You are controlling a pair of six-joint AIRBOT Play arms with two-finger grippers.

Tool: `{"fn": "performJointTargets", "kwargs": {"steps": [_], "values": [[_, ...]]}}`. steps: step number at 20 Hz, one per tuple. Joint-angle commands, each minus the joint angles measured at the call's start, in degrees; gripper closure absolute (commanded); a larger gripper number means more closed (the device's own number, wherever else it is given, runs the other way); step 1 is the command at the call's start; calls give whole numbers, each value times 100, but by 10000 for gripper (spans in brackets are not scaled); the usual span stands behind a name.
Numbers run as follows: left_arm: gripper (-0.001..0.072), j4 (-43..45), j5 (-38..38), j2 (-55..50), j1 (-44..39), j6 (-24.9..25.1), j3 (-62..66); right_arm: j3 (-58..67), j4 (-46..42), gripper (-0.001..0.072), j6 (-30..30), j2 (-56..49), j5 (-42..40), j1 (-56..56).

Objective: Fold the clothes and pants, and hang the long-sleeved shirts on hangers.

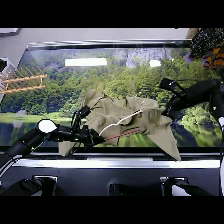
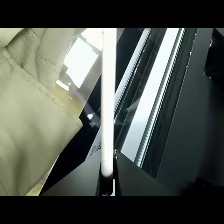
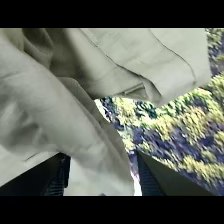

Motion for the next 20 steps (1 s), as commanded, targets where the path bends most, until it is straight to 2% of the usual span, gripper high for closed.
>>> {"fn": "performJointTargets", "kwargs": {"steps": [1,5,8,10,11,12,17,19,20], "values": [[677,0,-13,-4,4,7,0,2,170,216,-83,-271,57,-2],[677,0,-13,-7,4,7,0,2,455,235,-105,-415,-52,-2],[677,0,-13,-15,4,7,0,2,566,398,-302,-415,-238,-2],[677,0,-13,-37,4,7,0,2,621,578,-291,-415,-409,-2],[677,0,-11,-39,4,7,0,2,619,594,-286,-409,-599,-2],[677,0,-13,-39,4,7,0,2,616,651,-260,-391,-787,-2],[672,-2,-11,-39,4,7,0,-2,581,672,-127,50,-984,-2],[626,-2,-13,-39,26,4,0,-2,553,675,31,229,-1071,-2],[553,-2,-4,-37,63,-92,0,-2,535,675,28,313,-1117,-2]]}}
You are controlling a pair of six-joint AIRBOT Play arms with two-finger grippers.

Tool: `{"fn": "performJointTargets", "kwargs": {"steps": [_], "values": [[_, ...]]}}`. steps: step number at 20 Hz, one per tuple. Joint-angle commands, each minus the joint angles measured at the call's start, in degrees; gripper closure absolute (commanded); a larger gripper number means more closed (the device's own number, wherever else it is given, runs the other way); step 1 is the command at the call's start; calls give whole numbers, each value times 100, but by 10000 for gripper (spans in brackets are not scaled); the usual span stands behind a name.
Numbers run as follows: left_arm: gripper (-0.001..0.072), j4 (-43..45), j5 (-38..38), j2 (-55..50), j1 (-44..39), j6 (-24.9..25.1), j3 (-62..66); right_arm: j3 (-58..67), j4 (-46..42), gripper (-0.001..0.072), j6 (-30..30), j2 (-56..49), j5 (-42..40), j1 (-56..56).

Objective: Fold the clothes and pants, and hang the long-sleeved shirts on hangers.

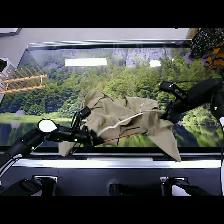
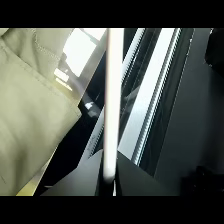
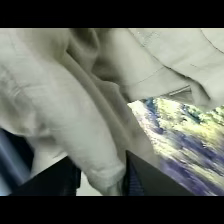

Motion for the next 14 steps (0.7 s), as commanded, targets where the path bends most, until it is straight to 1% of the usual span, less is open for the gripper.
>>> {"fn": "performJointTargets", "kwargs": {"steps": [1,3,5,7,9,12,14], "values": [[456,85,-52,2,101,-238,2,2,-188,676,92,330,-61,4],[264,85,-50,2,299,-581,2,2,-258,677,192,487,-68,4],[172,85,-46,9,590,-881,2,2,-256,677,297,616,-83,4],[152,85,-9,13,909,-1130,2,2,-249,677,348,752,-87,4],[76,85,-4,13,1224,-1259,2,2,-251,677,387,896,-92,4],[75,85,-7,13,1853,-1622,2,2,-256,677,505,1097,-138,4],[75,87,-31,15,2347,-2122,2,0,-229,677,564,1217,-136,4]]}}
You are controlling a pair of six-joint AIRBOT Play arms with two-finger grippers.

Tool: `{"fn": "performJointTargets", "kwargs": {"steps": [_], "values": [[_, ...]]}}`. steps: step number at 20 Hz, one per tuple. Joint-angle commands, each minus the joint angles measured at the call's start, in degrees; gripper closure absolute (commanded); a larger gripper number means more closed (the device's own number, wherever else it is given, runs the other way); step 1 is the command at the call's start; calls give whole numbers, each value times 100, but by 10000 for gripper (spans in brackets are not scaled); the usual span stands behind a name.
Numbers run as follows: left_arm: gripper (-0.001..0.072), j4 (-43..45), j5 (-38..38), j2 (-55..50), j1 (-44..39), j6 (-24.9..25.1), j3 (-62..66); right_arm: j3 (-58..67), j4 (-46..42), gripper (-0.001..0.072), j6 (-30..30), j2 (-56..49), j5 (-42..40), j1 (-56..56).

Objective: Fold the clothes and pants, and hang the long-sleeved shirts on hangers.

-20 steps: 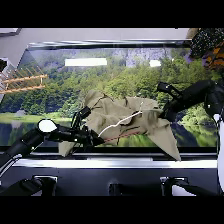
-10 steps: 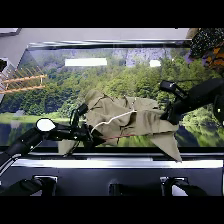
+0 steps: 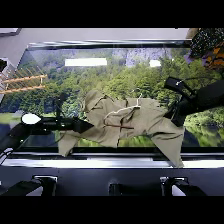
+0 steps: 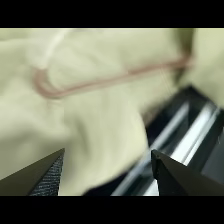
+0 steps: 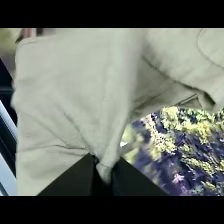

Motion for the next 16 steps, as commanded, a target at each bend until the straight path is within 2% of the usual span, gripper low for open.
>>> {"fn": "performJointTargets", "kwargs": {"steps": [1,4,6,8,10,13,15,16], "values": [[76,52,-68,7,774,-896,2,2,17,677,131,232,-48,0],[95,708,-380,17,776,-1665,4,2,74,677,223,487,-72,0],[98,1508,-402,42,319,-2350,4,2,105,677,404,671,-59,0],[99,1908,-243,50,-439,-2988,4,2,160,677,612,831,-57,0],[101,2074,374,46,-1416,-3663,4,2,181,677,824,953,-52,2],[101,2605,1845,-35,-2879,-5104,70,2,208,677,1300,1034,-57,2],[102,3062,2566,-184,-3506,-5976,192,2,286,677,1552,1034,-74,2],[101,3224,2800,-299,-3692,-6245,291,2,337,677,1565,1034,-79,2]]}}
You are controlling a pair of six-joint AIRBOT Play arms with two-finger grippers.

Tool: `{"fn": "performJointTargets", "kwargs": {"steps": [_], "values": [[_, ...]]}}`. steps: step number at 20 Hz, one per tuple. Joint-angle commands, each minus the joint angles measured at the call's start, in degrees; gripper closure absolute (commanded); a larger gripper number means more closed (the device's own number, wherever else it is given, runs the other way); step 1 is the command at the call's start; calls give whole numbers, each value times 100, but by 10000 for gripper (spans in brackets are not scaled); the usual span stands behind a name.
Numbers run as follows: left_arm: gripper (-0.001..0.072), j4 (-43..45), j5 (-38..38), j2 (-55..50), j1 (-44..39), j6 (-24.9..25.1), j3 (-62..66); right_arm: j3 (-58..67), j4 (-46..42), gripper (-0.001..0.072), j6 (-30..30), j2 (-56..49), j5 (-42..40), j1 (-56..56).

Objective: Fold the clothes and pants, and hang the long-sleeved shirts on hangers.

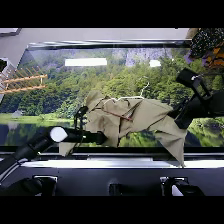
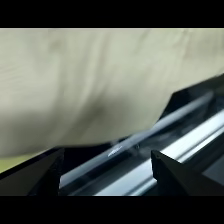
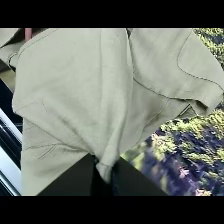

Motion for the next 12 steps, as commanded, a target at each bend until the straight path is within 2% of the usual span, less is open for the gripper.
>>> {"fn": "performJointTargets", "kwargs": {"steps": [1,10,11,12], "values": [[102,748,1344,-304,-1001,-1475,264,2,140,677,380,42,-11,4],[108,1049,1517,-1436,-1071,-1478,1246,2,138,676,553,42,-22,4],[165,1056,1513,-1534,-1071,-1475,1285,2,138,676,553,42,-33,4],[192,1088,1504,-1613,-1071,-1478,1287,2,138,676,553,42,-39,4]]}}
